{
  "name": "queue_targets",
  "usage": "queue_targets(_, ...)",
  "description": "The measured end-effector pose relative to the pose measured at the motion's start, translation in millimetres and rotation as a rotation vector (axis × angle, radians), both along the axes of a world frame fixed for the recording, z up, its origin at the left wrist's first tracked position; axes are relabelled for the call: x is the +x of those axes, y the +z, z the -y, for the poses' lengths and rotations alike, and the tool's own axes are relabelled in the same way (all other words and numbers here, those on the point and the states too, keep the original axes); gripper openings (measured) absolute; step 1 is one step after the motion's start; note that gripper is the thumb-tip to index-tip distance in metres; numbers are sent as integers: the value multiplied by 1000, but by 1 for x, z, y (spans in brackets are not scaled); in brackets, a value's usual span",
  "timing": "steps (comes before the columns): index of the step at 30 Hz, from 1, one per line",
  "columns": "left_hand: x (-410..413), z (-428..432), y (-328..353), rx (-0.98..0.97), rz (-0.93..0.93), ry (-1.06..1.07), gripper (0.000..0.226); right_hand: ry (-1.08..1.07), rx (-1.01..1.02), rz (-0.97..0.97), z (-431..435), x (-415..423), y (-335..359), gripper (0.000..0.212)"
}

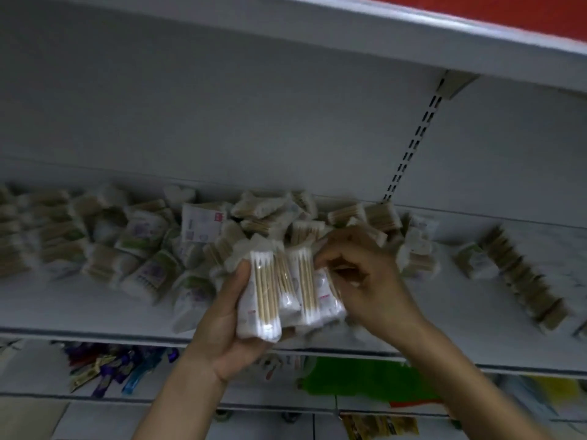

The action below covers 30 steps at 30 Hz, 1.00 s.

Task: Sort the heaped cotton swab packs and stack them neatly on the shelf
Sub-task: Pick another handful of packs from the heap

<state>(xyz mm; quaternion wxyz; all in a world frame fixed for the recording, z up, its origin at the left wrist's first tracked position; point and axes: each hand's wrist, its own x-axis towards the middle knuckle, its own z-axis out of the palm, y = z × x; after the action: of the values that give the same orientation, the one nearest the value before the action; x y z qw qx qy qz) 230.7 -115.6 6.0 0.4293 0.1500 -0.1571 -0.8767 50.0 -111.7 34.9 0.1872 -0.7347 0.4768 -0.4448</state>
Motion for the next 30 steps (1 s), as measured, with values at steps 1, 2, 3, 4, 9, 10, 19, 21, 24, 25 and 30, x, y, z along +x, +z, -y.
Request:
queue_targets(1,6,1,1,-31,-9,11,74,1,-24,-9,3,9,1,31)
queue_targets(2,12,4,-1,-56,-32,19,71,1,-26,22,6,17,2,32)
queue_targets(3,19,7,-4,-70,-28,24,67,-10,5,90,7,25,6,33)
queue_targets(4,24,8,-3,-85,-21,45,63,-11,62,200,8,34,11,32)
queue_targets(9,46,0,-12,28,21,150,57,212,281,248,19,73,22,44)
queue_targets(10,44,1,-11,-26,-13,137,56,242,280,215,22,81,24,36)
queue_targets(19,61,0,-27,-76,-97,106,81,181,130,77,31,113,10,20)
queue_targets(21,66,1,-28,-91,-90,129,80,199,192,54,37,119,14,18)
queue_targets(24,74,5,-24,-135,-56,139,74,184,201,18,50,131,17,26)
queue_targets(25,77,8,-25,-111,-44,163,75,182,201,-11,55,134,16,40)
queue_targets(30,106,25,-38,35,17,349,91,365,326,-271,66,166,11,69)
